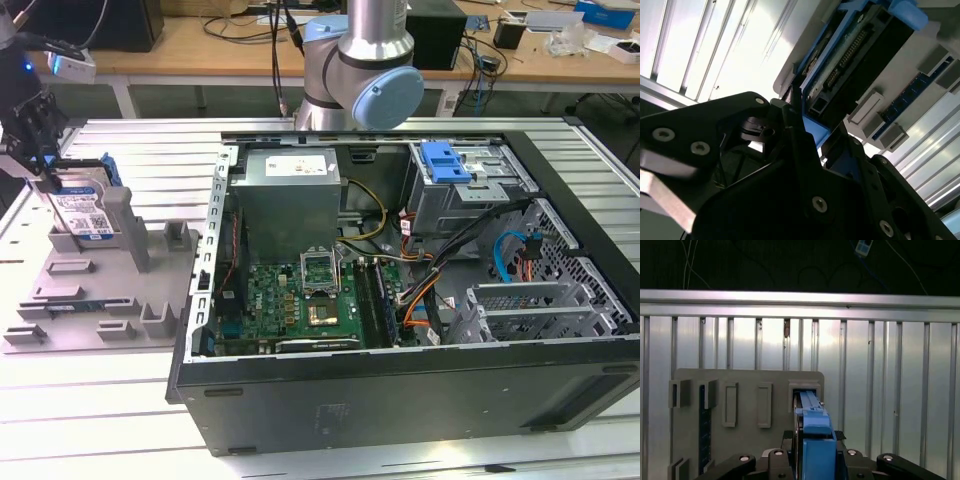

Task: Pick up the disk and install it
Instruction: 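Pick up the disk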

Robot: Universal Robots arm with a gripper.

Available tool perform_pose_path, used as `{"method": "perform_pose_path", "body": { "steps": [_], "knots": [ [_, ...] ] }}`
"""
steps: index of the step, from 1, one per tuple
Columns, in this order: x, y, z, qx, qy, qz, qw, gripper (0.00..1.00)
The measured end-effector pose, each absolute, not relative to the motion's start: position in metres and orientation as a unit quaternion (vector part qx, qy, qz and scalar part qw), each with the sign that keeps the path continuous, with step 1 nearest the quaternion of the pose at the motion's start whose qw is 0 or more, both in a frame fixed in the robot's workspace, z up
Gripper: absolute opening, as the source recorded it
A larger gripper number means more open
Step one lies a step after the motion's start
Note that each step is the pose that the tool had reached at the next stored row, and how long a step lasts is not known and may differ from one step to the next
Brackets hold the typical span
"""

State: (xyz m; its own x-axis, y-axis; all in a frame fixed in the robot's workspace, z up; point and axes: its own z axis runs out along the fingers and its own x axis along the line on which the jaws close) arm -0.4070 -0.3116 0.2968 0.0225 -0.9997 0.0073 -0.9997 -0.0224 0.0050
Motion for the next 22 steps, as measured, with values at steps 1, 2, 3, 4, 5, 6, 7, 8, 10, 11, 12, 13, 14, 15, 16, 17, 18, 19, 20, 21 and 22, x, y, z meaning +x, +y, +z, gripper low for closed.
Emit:
{"method": "perform_pose_path", "body": {
  "steps": [1, 2, 3, 4, 5, 6, 7, 8, 10, 11, 12, 13, 14, 15, 16, 17, 18, 19, 20, 21, 22],
  "knots": [
    [-0.4070, -0.3116, 0.2964, 0.715, -0.699, 0.001, 0.004, 0.39],
    [-0.4070, -0.3116, 0.2960, 0.715, -0.699, 0.001, 0.004, 0.39],
    [-0.4070, -0.3117, 0.2957, 0.715, -0.699, 0.001, 0.004, 0.39],
    [-0.4070, -0.3117, 0.2954, 0.715, -0.699, 0.001, 0.004, 0.39],
    [-0.4071, -0.3116, 0.2952, 0.715, -0.699, 0.001, 0.004, 0.39],
    [-0.4070, -0.3116, 0.2951, 0.715, -0.699, 0.001, 0.004, 0.39],
    [-0.4070, -0.3117, 0.2951, 0.715, -0.699, 0.001, 0.004, 0.39],
    [-0.4070, -0.3116, 0.2951, 0.715, -0.699, 0.001, 0.004, 0.39],
    [-0.4070, -0.3117, 0.2951, 0.715, -0.699, 0.001, 0.004, 0.39],
    [-0.4071, -0.3116, 0.2950, 0.715, -0.699, 0.001, 0.004, 0.38],
    [-0.4071, -0.3117, 0.2950, 0.715, -0.699, 0.001, 0.004, 0.37],
    [-0.4071, -0.3117, 0.2950, 0.715, -0.699, 0.001, 0.004, 0.37],
    [-0.4071, -0.3117, 0.2949, 0.715, -0.699, 0.001, 0.004, 0.37],
    [-0.4072, -0.3117, 0.2949, 0.715, -0.699, 0.001, 0.005, 0.37],
    [-0.4072, -0.3117, 0.2949, 0.715, -0.699, 0.001, 0.005, 0.37],
    [-0.4072, -0.3116, 0.2948, 0.715, -0.699, 0.001, 0.005, 0.37],
    [-0.4071, -0.3117, 0.2948, 0.715, -0.699, 0.001, 0.005, 0.37],
    [-0.4071, -0.3117, 0.2948, 0.715, -0.699, 0.001, 0.005, 0.37],
    [-0.4072, -0.3117, 0.2948, 0.715, -0.699, 0.001, 0.005, 0.37],
    [-0.4071, -0.3117, 0.2948, 0.715, -0.699, 0.001, 0.005, 0.37],
    [-0.4072, -0.3117, 0.2948, 0.715, -0.699, 0.001, 0.005, 0.37]
  ]
}}
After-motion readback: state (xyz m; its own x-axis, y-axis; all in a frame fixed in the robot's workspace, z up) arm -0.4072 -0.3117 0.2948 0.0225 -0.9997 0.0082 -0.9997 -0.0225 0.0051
